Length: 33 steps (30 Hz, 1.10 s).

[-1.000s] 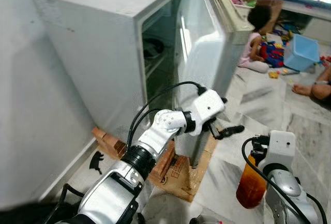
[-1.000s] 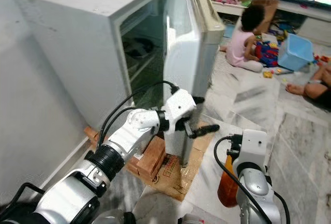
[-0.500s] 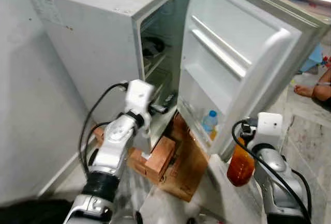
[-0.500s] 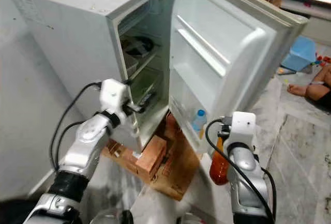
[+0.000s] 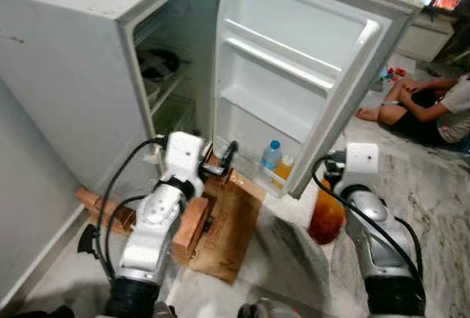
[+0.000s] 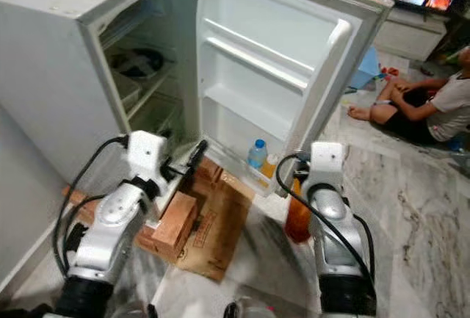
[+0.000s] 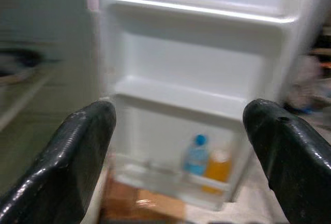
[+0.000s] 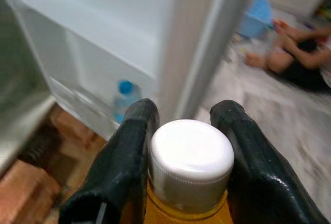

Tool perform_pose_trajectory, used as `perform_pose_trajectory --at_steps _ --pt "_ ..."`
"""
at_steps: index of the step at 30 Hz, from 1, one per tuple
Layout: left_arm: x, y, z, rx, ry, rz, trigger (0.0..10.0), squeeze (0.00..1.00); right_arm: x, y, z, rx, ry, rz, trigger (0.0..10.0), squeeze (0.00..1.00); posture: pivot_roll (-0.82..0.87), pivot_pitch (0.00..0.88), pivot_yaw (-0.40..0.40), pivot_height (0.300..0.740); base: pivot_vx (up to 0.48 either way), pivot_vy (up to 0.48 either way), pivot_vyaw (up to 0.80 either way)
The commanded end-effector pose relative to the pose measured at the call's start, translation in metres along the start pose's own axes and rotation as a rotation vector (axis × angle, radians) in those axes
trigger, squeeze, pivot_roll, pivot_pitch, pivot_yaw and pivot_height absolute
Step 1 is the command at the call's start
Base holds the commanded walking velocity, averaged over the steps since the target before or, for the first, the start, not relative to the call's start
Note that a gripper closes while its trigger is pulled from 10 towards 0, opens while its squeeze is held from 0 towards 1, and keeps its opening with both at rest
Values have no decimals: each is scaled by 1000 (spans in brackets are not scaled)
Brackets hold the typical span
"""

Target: Restocking fridge

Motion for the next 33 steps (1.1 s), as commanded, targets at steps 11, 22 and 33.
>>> perform_pose_trajectory --at_steps 11,22,33 --pt "0 4 3 -5 14 20 10000 0 -11 -3 5 50 10 76 10000 0 24 0 -50 740 0 -414 0" --pt "-15 3 1 -13 66 115 10000 0 -27 -2 25 154 -18 171 10000 0 32 0 -50 740 219 -341 0" --pt "-25 5 1 -22 114 172 10000 0 -33 -5 26 179 -20 212 10000 0 29 0 -48 740 479 0 0"
Point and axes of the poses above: a point about 5 cm out from each wrist's last joint towards the gripper, its own y axis pointing out of the wrist towards the gripper, its own z axis along the axis of the wrist's last joint, x = y × z, the point moved 4 cm from there along y, pointing out of the wrist towards the gripper, and after that the axes turned 4 degrees about -y, right-handed, at the moved point
